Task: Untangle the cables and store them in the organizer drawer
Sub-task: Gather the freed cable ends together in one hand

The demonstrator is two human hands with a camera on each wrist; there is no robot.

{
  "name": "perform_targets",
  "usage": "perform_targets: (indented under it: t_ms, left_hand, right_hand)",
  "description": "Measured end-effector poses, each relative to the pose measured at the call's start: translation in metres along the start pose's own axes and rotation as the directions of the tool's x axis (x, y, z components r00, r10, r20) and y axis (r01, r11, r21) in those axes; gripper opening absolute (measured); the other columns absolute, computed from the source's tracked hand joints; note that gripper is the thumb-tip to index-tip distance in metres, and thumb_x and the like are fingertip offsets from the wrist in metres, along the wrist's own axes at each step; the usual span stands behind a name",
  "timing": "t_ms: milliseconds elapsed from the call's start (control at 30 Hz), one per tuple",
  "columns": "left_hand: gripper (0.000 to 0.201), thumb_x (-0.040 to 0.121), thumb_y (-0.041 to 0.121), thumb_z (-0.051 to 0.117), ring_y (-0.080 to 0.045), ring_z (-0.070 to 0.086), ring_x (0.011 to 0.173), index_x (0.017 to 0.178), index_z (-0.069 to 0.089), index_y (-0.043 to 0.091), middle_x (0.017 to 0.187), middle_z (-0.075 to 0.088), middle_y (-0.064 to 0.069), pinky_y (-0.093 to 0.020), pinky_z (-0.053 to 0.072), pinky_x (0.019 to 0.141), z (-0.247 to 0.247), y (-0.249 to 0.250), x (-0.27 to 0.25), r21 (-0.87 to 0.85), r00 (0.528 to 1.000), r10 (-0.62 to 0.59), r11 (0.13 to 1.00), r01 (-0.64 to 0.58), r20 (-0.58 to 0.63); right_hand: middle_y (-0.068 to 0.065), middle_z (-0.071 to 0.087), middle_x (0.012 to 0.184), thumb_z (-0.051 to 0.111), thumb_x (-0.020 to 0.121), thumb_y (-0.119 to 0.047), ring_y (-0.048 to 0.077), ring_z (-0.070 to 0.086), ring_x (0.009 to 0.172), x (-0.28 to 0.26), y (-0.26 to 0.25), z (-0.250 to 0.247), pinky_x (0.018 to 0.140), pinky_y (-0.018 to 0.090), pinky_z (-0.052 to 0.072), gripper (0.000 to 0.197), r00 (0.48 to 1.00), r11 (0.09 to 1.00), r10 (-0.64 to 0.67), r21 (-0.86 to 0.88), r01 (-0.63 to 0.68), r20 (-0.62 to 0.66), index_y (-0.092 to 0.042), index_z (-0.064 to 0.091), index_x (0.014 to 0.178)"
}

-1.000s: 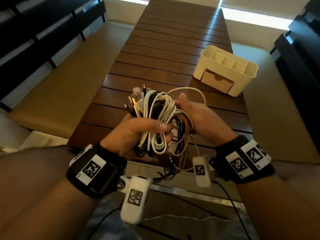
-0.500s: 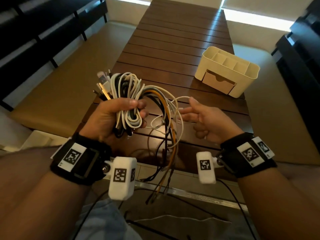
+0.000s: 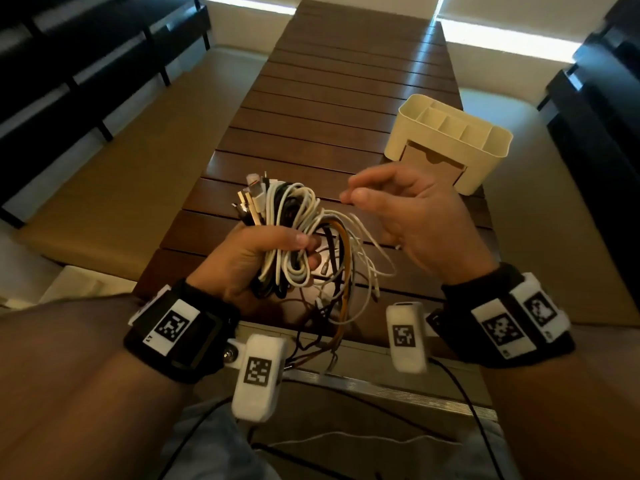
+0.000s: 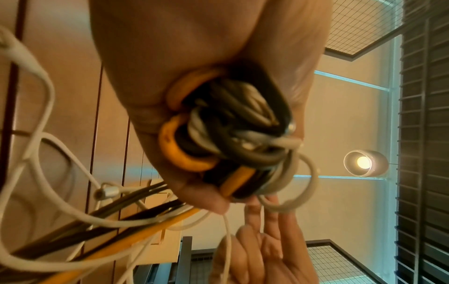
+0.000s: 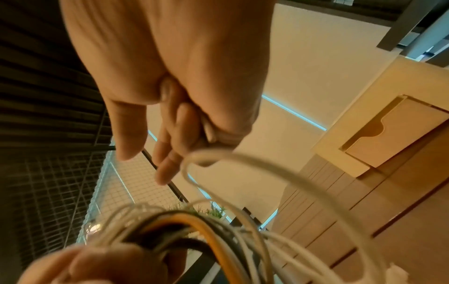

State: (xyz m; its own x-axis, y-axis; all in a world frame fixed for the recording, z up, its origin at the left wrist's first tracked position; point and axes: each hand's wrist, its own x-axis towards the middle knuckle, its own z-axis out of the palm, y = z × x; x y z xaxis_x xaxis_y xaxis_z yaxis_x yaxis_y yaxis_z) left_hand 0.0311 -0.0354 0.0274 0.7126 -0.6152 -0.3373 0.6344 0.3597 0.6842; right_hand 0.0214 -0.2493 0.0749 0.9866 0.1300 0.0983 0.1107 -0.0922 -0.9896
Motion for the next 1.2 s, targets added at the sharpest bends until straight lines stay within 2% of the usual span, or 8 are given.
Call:
perform_targets:
  t_ms: [133, 333, 500, 600, 800, 933, 1067, 1200]
  left_hand:
    - [0.058, 0.052, 0.013, 0.092, -0.018, 0.063, 0.066, 0.102, 0.065, 0.006, 0.077, 0.06, -0.007, -0.03, 0.054, 0.06, 0.003, -0.003, -0.001, 0.002, 0.993, 0.049, 0.999, -0.05, 0.103]
    - [0.03, 0.061, 0.018, 0.088, -0.014, 0.062, 0.063, 0.082, 0.067, 0.008, 0.074, 0.058, -0.006, -0.023, 0.054, 0.059, 0.004, 0.01, -0.009, -0.013, 0.968, 0.022, 1.0, -0.019, 0.249]
    - [0.034, 0.056, 0.027, 0.089, -0.013, 0.061, 0.063, 0.077, 0.067, 0.013, 0.071, 0.059, -0.001, -0.023, 0.056, 0.066, -0.007, 0.024, -0.014, -0.047, 0.972, 0.189, 0.982, -0.185, 0.141]
    - [0.039, 0.051, 0.031, 0.09, -0.013, 0.06, 0.064, 0.078, 0.068, 0.014, 0.072, 0.061, -0.001, -0.023, 0.055, 0.068, -0.012, 0.023, -0.006, -0.024, 0.963, 0.268, 0.963, -0.268, 0.01]
    - [0.03, 0.066, 0.006, 0.073, -0.018, 0.071, 0.066, 0.094, 0.069, -0.002, 0.076, 0.07, -0.011, -0.025, 0.056, 0.057, -0.002, 0.001, 0.008, 0.138, 0.879, 0.376, 0.927, -0.35, -0.294]
    - [0.037, 0.073, 0.004, 0.074, -0.026, 0.074, 0.084, 0.11, 0.07, 0.004, 0.094, 0.075, -0.014, -0.036, 0.059, 0.07, 0.003, -0.008, 0.014, 0.232, 0.86, 0.446, 0.889, -0.395, -0.246]
    - [0.037, 0.079, -0.005, 0.067, -0.032, 0.071, 0.093, 0.114, 0.068, 0.005, 0.102, 0.072, -0.019, -0.045, 0.059, 0.085, 0.007, -0.014, 0.015, 0.261, 0.882, 0.457, 0.87, -0.417, -0.113]
    - [0.042, 0.078, -0.009, 0.064, -0.03, 0.07, 0.103, 0.118, 0.065, 0.005, 0.111, 0.073, -0.016, -0.041, 0.059, 0.086, 0.015, -0.016, 0.013, 0.269, 0.893, 0.445, 0.87, -0.413, -0.069]
  right_hand:
    - [0.004, 0.072, 0.114, 0.079, 0.072, -0.03, 0.017, 0.071, 0.101, -0.001, 0.012, 0.009, 0.087, 0.037, 0.058, 0.05, 0.996, 0.998, 0.052, -0.05, -0.048, 0.074, -0.018, 0.064, 0.118]
    - [0.005, 0.073, 0.105, 0.079, 0.081, -0.03, 0.021, 0.07, 0.097, 0.003, 0.029, 0.007, 0.095, 0.049, 0.053, 0.039, 0.905, 0.912, 0.292, -0.375, -0.166, 0.31, -0.017, 0.065, 0.115]
    - [0.001, 0.071, 0.088, 0.062, 0.095, -0.026, 0.013, 0.068, 0.079, 0.004, 0.03, 0.014, 0.078, 0.041, 0.056, 0.003, 0.918, 0.908, 0.253, -0.402, -0.115, 0.307, -0.023, 0.062, 0.097]
    - [-0.001, 0.065, 0.077, 0.048, 0.103, -0.028, 0.008, 0.056, 0.058, 0.002, 0.023, 0.018, 0.057, 0.02, 0.044, 0.016, 0.958, 0.966, 0.18, -0.225, -0.129, 0.223, -0.02, 0.061, 0.099]
    - [0.001, 0.061, 0.068, 0.041, 0.106, -0.034, 0.007, 0.048, 0.059, 0.001, 0.023, 0.029, 0.061, 0.021, 0.04, 0.038, 0.999, 0.941, 0.044, -0.336, -0.044, -0.008, -0.008, 0.067, 0.096]
    - [0.008, 0.063, 0.068, 0.042, 0.105, -0.036, 0.009, 0.049, 0.053, -0.001, 0.019, 0.03, 0.055, 0.025, 0.041, 0.041, 0.999, 0.915, 0.04, -0.402, -0.041, -0.011, -0.013, 0.068, 0.084]
    - [0.019, 0.066, 0.078, 0.046, 0.104, -0.038, 0.033, 0.059, 0.067, -0.001, 0.015, 0.029, 0.063, 0.041, 0.049, 0.04, 0.994, 0.895, 0.105, -0.438, -0.083, 0.027, -0.01, 0.07, 0.089]
    - [0.02, 0.063, 0.077, 0.046, 0.104, -0.035, 0.031, 0.06, 0.07, -0.003, 0.012, 0.033, 0.064, 0.043, 0.049, 0.039, 0.992, 0.887, 0.122, -0.452, -0.094, 0.033, -0.005, 0.068, 0.091]
